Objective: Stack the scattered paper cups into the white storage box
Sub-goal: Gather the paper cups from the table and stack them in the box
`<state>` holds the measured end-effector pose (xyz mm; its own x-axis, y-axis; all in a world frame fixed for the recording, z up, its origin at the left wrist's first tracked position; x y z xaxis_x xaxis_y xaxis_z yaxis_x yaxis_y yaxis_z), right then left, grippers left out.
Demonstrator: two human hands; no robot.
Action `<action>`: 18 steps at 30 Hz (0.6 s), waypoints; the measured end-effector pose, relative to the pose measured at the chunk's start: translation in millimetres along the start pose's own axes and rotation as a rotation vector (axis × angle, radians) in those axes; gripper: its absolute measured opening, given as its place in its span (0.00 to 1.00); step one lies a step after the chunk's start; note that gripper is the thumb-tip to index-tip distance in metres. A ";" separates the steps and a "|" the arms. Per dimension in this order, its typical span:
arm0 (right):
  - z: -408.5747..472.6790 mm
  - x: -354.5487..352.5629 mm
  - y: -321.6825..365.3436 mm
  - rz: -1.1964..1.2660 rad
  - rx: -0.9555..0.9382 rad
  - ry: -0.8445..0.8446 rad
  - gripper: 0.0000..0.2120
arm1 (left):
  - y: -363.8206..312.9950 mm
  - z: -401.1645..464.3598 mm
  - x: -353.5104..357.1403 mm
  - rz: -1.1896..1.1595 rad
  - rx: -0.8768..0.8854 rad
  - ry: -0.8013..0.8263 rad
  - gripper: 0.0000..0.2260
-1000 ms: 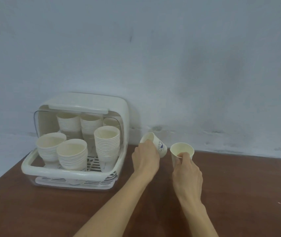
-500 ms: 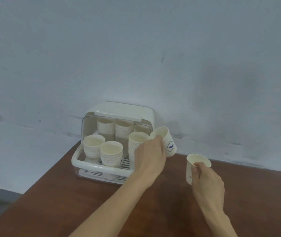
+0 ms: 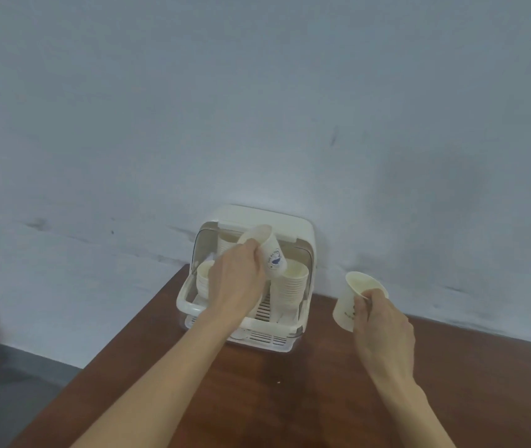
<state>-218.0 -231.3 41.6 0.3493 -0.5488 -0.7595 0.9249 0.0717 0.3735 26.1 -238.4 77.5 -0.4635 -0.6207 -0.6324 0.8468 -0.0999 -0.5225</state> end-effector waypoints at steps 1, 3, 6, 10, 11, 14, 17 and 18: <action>-1.0 0.3 7.2 0.011 -0.011 -0.003 0.11 | 8.4 2.6 -4.9 0.027 -0.008 -0.013 0.11; -2.4 1.9 19.2 0.023 -0.036 -0.005 0.11 | 23.5 7.9 -10.5 0.087 -0.010 -0.036 0.10; -3.0 6.5 37.9 0.030 -0.080 -0.006 0.12 | 45.2 14.4 -14.8 0.178 -0.009 -0.059 0.08; -4.0 11.0 61.2 0.061 -0.136 -0.012 0.12 | 63.1 16.7 -12.2 0.259 0.007 -0.031 0.07; -4.0 12.7 67.2 0.062 -0.150 -0.012 0.12 | 66.3 17.2 -10.4 0.271 0.011 -0.016 0.07; -3.2 16.6 81.1 0.072 -0.182 -0.015 0.11 | 72.4 18.9 -3.2 0.321 0.023 0.041 0.08; -2.8 19.1 93.7 0.089 -0.225 -0.027 0.10 | 79.1 18.2 4.2 0.349 0.036 0.099 0.09; -2.5 19.2 97.6 0.094 -0.239 -0.029 0.10 | 80.0 17.2 5.8 0.355 0.046 0.116 0.09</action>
<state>-120.7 -232.7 62.1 0.4345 -0.5537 -0.7103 0.8988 0.3166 0.3030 95.7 -263.3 41.9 -0.1633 -0.5312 -0.8314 0.9695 0.0695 -0.2348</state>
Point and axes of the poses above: each hand's wrist, its own z-axis towards the middle knuckle, its own x-axis out of the palm, y = z × x, the point moved 6 cm from there along z, towards the middle knuckle, and after that the axes turned 1 degree about y, right-handed, at the moved point
